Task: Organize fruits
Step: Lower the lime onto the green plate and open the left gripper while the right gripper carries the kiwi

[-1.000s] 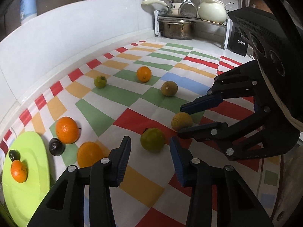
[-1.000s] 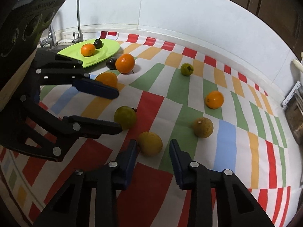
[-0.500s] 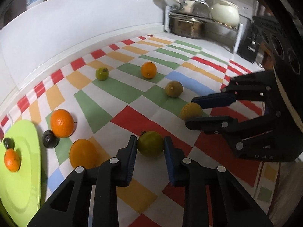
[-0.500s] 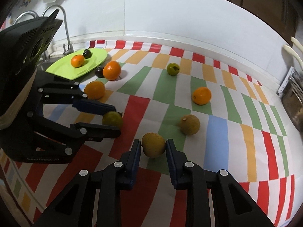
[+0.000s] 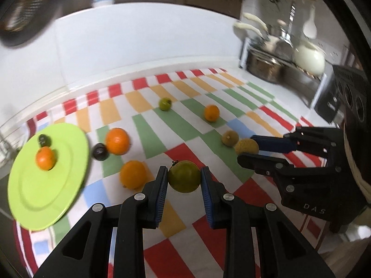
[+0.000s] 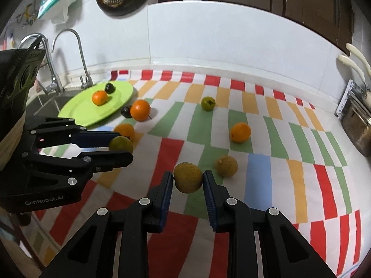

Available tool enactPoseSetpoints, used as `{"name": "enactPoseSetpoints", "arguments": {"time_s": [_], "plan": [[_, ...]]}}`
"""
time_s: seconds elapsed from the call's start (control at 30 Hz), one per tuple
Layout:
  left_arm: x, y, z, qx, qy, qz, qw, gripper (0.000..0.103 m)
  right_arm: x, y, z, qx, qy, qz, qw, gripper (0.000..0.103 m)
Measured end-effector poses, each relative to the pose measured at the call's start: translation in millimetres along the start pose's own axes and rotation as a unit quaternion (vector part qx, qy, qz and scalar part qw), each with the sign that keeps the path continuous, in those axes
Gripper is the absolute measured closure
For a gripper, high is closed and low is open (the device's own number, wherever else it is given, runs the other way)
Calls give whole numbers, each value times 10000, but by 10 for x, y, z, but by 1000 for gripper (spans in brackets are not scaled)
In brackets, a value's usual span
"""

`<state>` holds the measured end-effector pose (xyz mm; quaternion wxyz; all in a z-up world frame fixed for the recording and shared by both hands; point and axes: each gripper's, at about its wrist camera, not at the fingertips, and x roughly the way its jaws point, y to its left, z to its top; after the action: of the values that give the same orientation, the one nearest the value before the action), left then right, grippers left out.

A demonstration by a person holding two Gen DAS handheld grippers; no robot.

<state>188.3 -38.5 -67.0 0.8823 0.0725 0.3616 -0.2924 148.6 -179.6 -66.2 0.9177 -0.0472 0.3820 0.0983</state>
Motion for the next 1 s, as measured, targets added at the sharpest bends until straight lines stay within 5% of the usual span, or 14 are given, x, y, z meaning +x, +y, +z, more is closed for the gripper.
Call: {"name": "enactPoseSetpoints", "arguments": {"time_s": [0.37, 1.0], "plan": [[-495, 114, -19, -565, -560, 733, 9941, 75, -187, 197, 252, -34, -486, 371, 9981, 75], [-1149, 654, -84, -1188, -1073, 1865, 9693, 75, -172, 829, 738, -631, -970, 979, 9884, 75]]}}
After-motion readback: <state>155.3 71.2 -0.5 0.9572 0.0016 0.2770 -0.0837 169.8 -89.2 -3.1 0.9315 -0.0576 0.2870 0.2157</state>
